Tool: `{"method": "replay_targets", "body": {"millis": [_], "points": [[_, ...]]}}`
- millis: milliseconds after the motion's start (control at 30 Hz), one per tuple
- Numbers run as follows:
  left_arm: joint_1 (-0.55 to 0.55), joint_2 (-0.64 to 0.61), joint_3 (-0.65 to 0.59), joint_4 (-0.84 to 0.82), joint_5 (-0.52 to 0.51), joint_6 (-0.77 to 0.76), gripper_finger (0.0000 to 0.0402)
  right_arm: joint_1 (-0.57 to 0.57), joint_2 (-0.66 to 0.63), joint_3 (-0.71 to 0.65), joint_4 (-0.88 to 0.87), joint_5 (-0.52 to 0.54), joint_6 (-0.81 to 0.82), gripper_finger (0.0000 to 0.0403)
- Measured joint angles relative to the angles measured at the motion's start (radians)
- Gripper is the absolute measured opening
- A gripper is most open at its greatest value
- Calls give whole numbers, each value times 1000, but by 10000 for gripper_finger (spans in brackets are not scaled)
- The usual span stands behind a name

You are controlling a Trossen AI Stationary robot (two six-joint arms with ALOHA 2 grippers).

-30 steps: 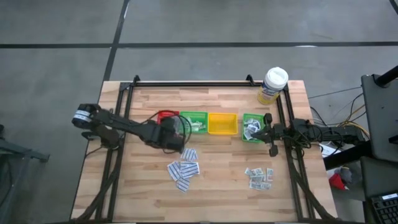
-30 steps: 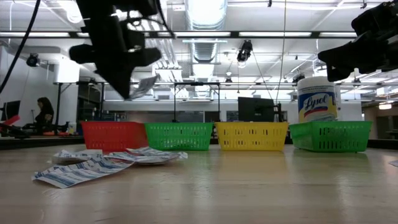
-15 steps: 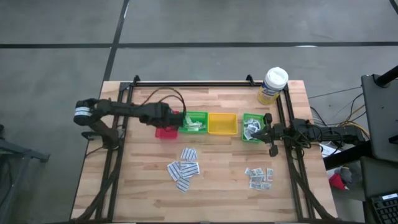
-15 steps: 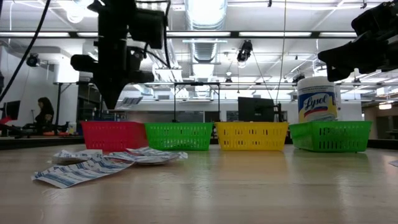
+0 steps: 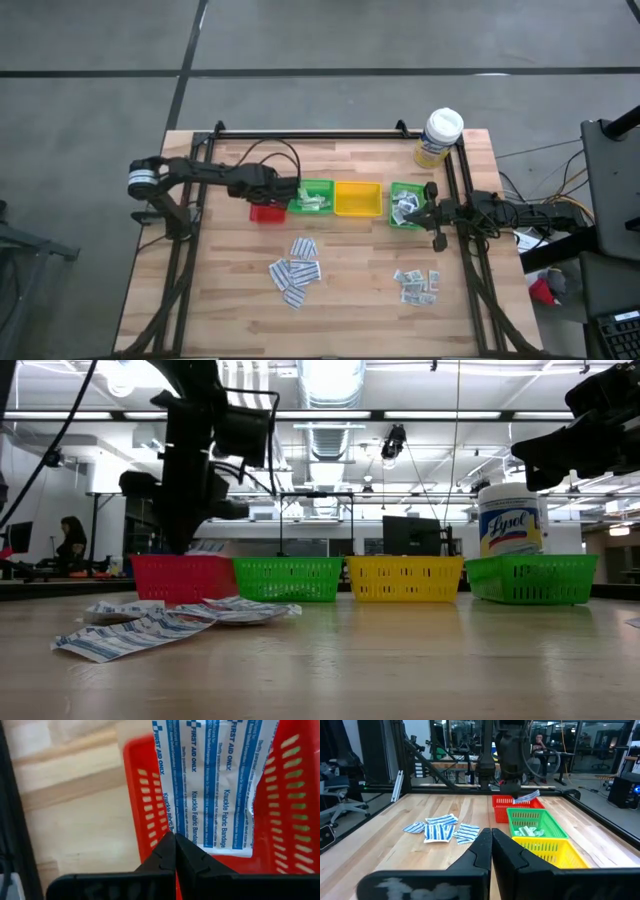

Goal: Pick & Place First Aid Supplies
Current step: Put the blue bandage into the red bin

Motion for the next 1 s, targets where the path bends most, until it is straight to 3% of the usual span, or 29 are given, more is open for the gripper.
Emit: {"method": "replay_targets", "body": {"millis": [367,767,1000], "points": [[10,12,-68,125,2,16,0,0,0,0,0,0,3,8],[11,12,-78,138,20,72,1,0,0,0,0,0,0,8],[11,12,-78,143,20,83,33,0,0,0,0,0,1,8]]}}
